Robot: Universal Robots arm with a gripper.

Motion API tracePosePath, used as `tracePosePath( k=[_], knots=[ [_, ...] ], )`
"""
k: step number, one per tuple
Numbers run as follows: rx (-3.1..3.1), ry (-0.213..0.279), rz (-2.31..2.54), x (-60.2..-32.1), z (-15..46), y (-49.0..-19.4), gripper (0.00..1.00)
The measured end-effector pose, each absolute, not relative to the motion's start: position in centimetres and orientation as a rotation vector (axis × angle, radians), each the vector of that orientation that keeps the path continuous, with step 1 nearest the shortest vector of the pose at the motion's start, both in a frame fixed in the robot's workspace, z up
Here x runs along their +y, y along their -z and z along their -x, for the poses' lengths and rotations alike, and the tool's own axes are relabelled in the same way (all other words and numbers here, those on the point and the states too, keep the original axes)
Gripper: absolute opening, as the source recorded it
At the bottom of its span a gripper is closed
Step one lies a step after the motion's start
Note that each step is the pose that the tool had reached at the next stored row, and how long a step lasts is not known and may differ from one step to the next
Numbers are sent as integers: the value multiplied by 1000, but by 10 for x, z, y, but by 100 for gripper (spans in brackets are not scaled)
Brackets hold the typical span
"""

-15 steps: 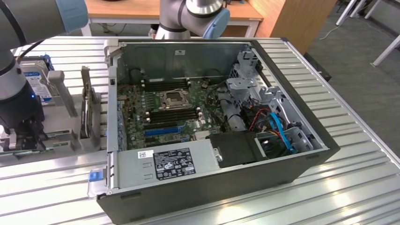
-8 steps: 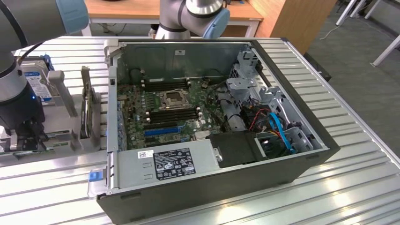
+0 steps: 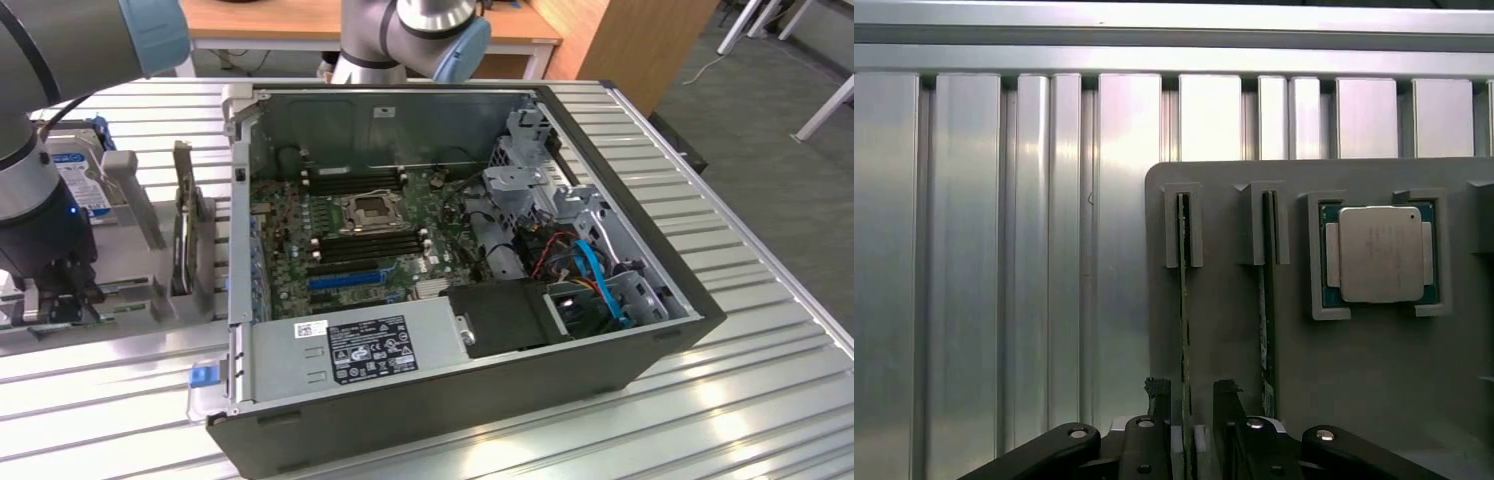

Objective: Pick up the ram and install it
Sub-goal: 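Pick up the ram and move it above insertion slot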

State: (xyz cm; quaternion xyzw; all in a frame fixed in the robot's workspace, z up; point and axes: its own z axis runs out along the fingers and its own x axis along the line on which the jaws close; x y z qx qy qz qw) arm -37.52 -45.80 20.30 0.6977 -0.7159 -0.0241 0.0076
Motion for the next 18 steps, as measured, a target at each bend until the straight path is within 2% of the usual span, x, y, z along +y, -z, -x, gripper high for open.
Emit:
tracePosePath(
  k=[18],
  knots=[
    [-2238,75,-2182,-459,375,-202,31]
  ],
)
